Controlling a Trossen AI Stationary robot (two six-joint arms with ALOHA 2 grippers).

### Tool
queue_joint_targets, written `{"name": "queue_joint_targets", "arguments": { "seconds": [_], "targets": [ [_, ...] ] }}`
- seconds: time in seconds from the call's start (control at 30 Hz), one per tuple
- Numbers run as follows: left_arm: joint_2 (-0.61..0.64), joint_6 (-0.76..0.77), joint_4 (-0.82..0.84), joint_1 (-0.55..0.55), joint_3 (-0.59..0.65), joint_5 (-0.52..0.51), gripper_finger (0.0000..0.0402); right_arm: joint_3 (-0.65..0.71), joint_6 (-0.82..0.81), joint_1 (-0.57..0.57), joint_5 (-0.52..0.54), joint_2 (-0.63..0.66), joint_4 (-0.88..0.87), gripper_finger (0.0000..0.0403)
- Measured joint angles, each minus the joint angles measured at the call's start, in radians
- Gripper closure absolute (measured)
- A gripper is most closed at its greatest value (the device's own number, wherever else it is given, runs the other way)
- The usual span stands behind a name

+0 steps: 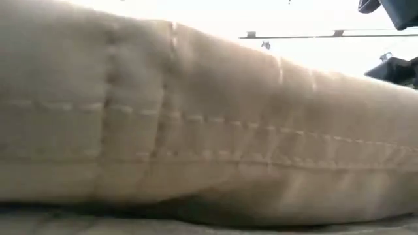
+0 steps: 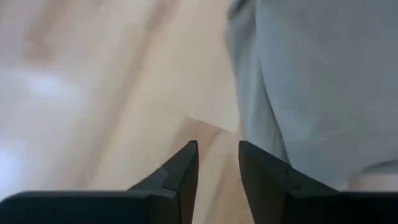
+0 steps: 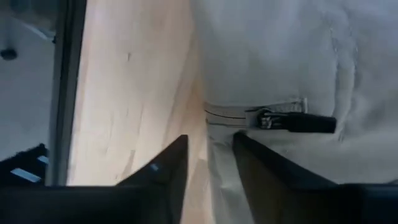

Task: Fold Laundry from Bin
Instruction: Fold the brown shorts

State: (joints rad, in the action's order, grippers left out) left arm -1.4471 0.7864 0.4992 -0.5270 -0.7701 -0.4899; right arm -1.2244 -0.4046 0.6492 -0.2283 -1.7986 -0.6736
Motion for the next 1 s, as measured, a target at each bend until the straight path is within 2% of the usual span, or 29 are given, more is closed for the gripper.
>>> {"name": "queue_joint_targets", "arguments": {
  "seconds": [0.13, 0.23, 0.33, 0.43, 0.53, 0.67, 0.77, 0.83, 0.93, 1.0],
  "targets": [
    [0.121, -0.002, 0.130, 0.007, -0.094, -0.028, 0.0310, -0.053, -0.039, -0.012, -0.008, 0.049, -0.023, 0.0212],
    [0.144, -0.034, 0.039, 0.009, -0.139, -0.029, 0.0314, -0.085, -0.064, -0.023, 0.012, 0.125, -0.123, 0.0188],
    [0.081, -0.072, -0.156, 0.014, -0.151, -0.027, 0.0319, -0.065, -0.159, -0.042, 0.112, 0.200, -0.331, 0.0180],
    [-0.039, -0.083, -0.335, 0.015, -0.152, -0.016, 0.0324, 0.013, -0.313, -0.056, 0.228, 0.287, -0.483, 0.0181],
    [-0.171, -0.031, -0.391, 0.020, -0.151, 0.030, 0.0325, 0.152, -0.504, -0.043, 0.224, 0.363, -0.488, 0.0183],
    [-0.325, 0.061, -0.376, 0.037, -0.150, 0.122, 0.0325, 0.319, -0.752, 0.018, 0.141, 0.390, -0.405, 0.0183],
    [-0.391, 0.099, -0.364, 0.057, -0.154, 0.167, 0.0325, 0.391, -0.879, 0.048, -0.011, 0.343, -0.212, 0.0183],
    [-0.401, 0.120, -0.321, 0.076, -0.159, 0.189, 0.0325, 0.401, -0.933, 0.051, -0.096, 0.312, -0.009, 0.0183],
    [-0.366, 0.093, -0.213, 0.121, -0.156, 0.193, 0.0325, 0.397, -0.951, 0.024, -0.082, 0.295, 0.326, 0.0183],
    [-0.320, 0.036, -0.136, 0.165, -0.150, 0.189, 0.0325, 0.395, -0.930, -0.017, -0.004, 0.296, 0.419, 0.0183]
  ]
}}
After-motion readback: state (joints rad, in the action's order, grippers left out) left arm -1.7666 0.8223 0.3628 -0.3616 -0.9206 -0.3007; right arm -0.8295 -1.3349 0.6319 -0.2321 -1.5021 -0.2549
